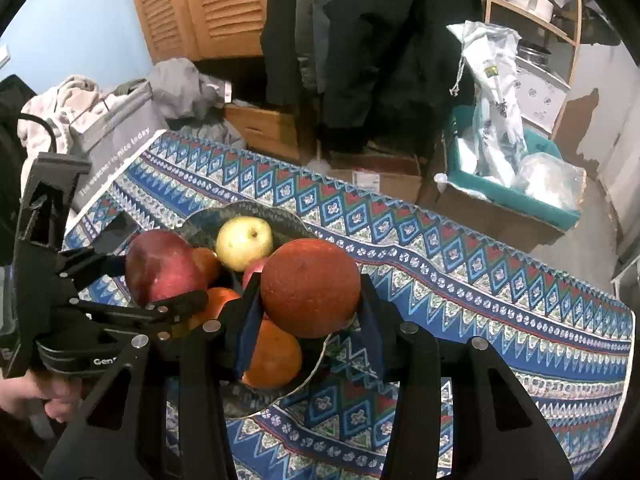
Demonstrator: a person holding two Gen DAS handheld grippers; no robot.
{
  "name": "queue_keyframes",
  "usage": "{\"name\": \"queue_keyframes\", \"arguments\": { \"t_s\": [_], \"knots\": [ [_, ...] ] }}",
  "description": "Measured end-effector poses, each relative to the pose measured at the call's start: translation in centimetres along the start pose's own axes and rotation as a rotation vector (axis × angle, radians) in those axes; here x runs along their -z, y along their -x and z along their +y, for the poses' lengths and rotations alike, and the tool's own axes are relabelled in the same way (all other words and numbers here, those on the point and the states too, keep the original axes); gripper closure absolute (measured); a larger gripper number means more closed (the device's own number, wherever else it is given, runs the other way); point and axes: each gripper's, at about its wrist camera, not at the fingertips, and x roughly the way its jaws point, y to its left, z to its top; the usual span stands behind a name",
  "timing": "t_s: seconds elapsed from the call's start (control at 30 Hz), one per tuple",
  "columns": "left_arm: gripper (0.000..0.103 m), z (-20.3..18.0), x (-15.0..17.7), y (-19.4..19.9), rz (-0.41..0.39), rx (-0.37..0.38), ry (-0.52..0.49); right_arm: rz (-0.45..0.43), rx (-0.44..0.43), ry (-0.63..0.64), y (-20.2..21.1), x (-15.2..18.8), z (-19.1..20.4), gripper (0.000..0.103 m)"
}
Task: Organize fruits
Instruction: 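Lower the apple into the bowl and open the left gripper while the right gripper releases the tangerine there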
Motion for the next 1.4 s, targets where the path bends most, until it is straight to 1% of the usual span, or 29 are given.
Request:
{"name": "queue_keyframes", "arguments": {
  "t_s": [0.1, 0.37, 0.47, 0.57, 0.6, 0.67, 0.8, 0.93, 1.17, 1.3, 1.4],
  "knots": [
    [0.026, 0.1, -0.4, -0.3, 0.004, 0.002, 0.007, 0.009, 0.000, 0.005, -0.5, 0.0, 0.0, 0.059],
    [0.025, 1.5, -1.3, -1.2, 0.033, 0.060, 0.085, 0.020, -0.006, -0.004, -1.1, 0.0, -0.3, 0.059],
    [0.025, 1.6, -1.4, -1.5, 0.042, 0.058, 0.087, 0.025, -0.008, -0.002, -1.2, 0.0, -0.2, 0.059],
    [0.025, 1.7, -1.2, -2.5, 0.096, 0.009, 0.077, 0.029, -0.009, 0.001, -1.3, 0.0, -0.2, 0.059],
    [0.025, 2.0, -1.0, -2.8, 0.109, 0.007, 0.091, 0.029, -0.010, 0.001, -1.3, 0.1, -0.1, 0.059],
    [0.025, 2.3, -0.9, -2.7, 0.094, 0.022, 0.109, 0.028, -0.011, 0.006, -1.2, 0.1, 0.1, 0.059],
    [0.025, 2.3, -1.0, -2.0, 0.074, 0.017, 0.091, 0.027, -0.015, 0.011, -1.2, 0.0, 0.4, 0.059],
    [0.025, 2.3, -1.0, -1.6, 0.070, 0.020, 0.092, 0.029, -0.017, 0.018, -1.2, 0.1, 0.8, 0.059],
    [0.025, 2.5, -0.3, 1.0, 0.026, 0.002, 0.080, 0.037, -0.029, 0.033, -1.2, 0.5, 1.6, 0.059],
    [0.025, 3.8, 0.9, 2.7, 0.012, -0.027, 0.115, 0.055, -0.049, 0.039, -1.5, 1.0, 2.5, 0.059],
    [0.025, 4.7, 1.9, 3.8, -0.004, -0.034, 0.145, 0.070, -0.068, 0.051, -1.8, 1.5, 3.5, 0.059]
  ]
}}
